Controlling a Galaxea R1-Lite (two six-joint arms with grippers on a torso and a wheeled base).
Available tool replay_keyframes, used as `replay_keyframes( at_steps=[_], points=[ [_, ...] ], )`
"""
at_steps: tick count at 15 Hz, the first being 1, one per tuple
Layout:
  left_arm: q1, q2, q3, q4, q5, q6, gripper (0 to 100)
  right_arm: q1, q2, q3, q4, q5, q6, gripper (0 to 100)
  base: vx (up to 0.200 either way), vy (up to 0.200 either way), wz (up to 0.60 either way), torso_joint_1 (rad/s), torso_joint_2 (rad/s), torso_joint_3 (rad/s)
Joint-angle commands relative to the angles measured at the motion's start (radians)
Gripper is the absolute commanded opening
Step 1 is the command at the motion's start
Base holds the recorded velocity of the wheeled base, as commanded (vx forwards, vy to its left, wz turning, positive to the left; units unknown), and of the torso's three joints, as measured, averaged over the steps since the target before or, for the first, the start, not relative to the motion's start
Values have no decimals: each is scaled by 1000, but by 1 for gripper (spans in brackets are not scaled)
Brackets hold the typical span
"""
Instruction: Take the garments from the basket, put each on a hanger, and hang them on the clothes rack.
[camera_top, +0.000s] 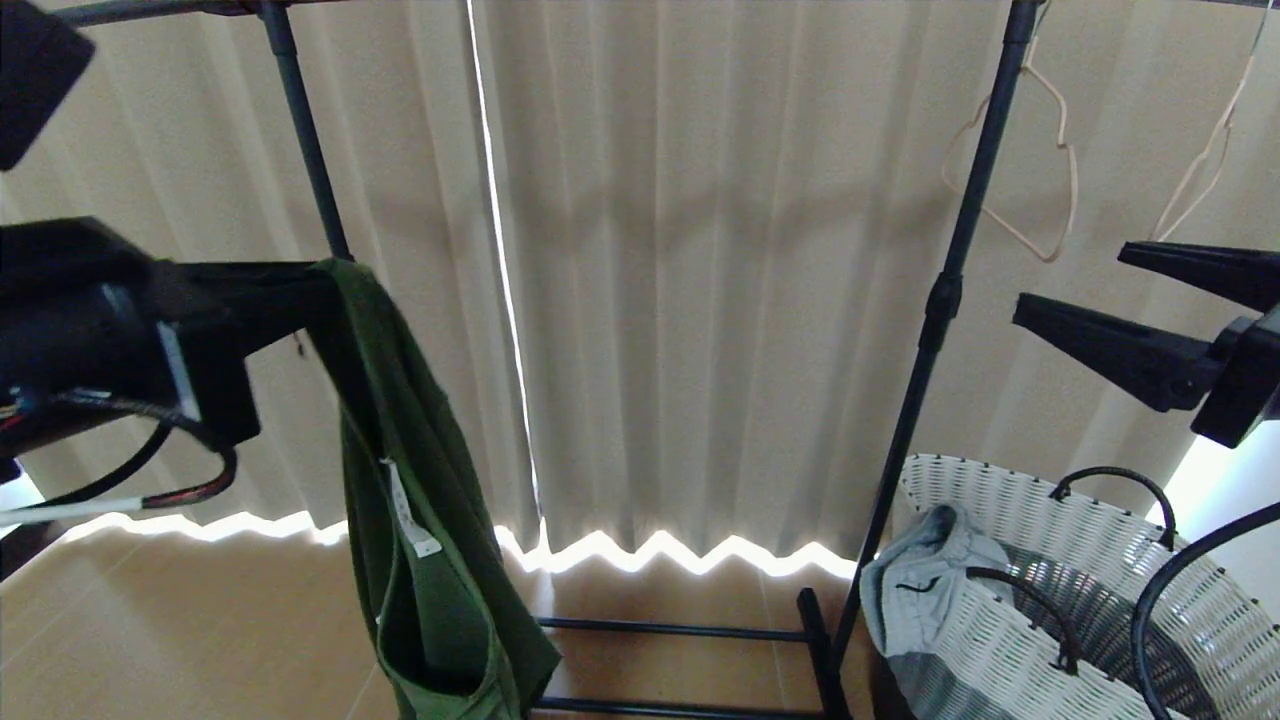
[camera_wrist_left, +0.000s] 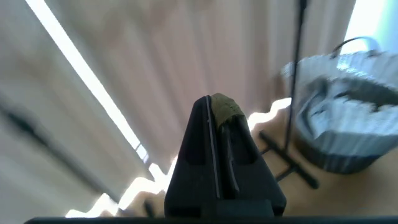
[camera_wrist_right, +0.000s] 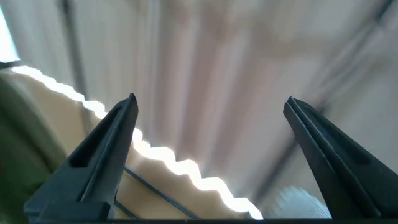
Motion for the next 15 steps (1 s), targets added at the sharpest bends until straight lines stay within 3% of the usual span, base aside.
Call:
replay_keyframes(
  at_steps=[1, 4, 7, 9, 10, 11, 15],
  points=[
    [114, -188, 155, 0, -6, -8, 0, -9, -58, 89, -8, -32, -31, 100, 0, 0, 0, 0, 0, 0],
    [131, -286, 250, -2, -7, -21, 0, -12, -108, 229, -100, -35, -40, 100, 0, 0, 0, 0, 0, 0],
    [131, -320, 308, -26, -9, -41, 0, -118, -110, 325, -261, -35, -40, 100, 0, 0, 0, 0, 0, 0],
    [131, -314, 373, -126, -15, -79, 0, -178, -110, 356, -307, -32, -31, 100, 0, 0, 0, 0, 0, 0],
    [133, -312, 460, -217, -58, -117, 0, -224, -113, 379, -322, -32, -28, 100, 0, 0, 0, 0, 0, 0],
    [151, -311, 485, -246, -82, -117, 0, -248, -113, 382, -325, -32, -32, 100, 0, 0, 0, 0, 0, 0],
    [165, -286, 471, -249, -102, -94, 0, -256, -118, 388, -325, -34, -37, 100, 0, 0, 0, 0, 0, 0]
  ],
)
